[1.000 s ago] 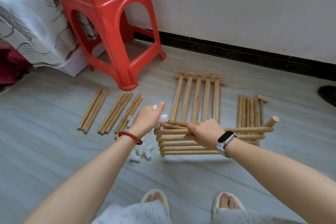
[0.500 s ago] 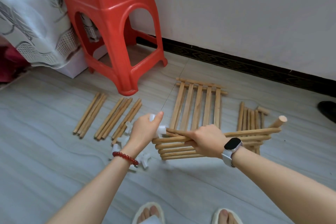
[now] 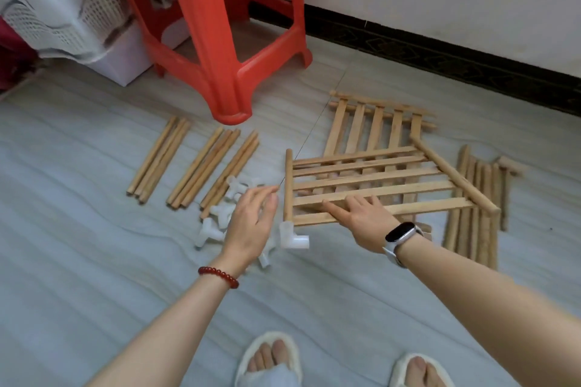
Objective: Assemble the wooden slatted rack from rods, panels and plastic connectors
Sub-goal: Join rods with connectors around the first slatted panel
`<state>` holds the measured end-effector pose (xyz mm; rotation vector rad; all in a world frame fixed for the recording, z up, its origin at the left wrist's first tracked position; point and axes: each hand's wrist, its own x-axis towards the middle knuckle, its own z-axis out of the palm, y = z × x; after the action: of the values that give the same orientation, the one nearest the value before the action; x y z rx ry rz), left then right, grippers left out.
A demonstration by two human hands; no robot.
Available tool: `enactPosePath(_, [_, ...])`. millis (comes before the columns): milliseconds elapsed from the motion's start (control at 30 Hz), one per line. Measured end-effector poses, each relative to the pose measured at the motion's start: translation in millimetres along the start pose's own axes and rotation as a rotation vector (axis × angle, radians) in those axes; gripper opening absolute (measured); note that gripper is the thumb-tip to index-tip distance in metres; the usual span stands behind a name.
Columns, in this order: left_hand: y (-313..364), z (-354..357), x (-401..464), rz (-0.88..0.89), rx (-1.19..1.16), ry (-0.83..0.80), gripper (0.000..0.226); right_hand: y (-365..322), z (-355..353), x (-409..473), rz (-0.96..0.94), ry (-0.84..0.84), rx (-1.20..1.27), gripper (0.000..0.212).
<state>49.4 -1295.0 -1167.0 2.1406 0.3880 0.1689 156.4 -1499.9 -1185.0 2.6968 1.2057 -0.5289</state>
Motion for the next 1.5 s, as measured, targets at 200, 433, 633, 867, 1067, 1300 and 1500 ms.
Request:
enactPosePath(200, [-102, 30, -16, -0.114, 0.737, -0.375, 0.048, -12, 68, 5, 0.045, -0.205, 0.056, 0.082])
enactPosePath(433, [-115, 53, 0, 0.007, 0.792, -0.334, 0.030, -11, 81, 16, 0.023, -0.217, 0.090, 0.070])
enactPosePath(633, [-99, 43, 7, -0.051, 0.682, -0.202, 0.028, -1, 55, 0, -0.025, -0.125, 0.150, 0.051])
enactPosePath(867, [-11, 30, 36, -0.206, -0.064, -0.088, 0.016, 3, 15, -24, 0.092, -0.041, 0.880, 0.040])
enactPosePath(1067, [60, 91, 43, -0.192, -0.285, -0.344, 0.022, 12, 15, -46, 0.330, 0.287, 1.583, 0.013])
enactPosePath(1300, [85, 176, 39, 0.096, 0.004, -0.560, 0.030, 63, 71, -103, 0.702, 0.619, 1.767, 0.012])
enactPosePath(1500, [56, 239, 15, 0.258, 0.628, -0.648, 0.038, 87, 133, -152, 0.988, 0.741, 1.821, 0.015])
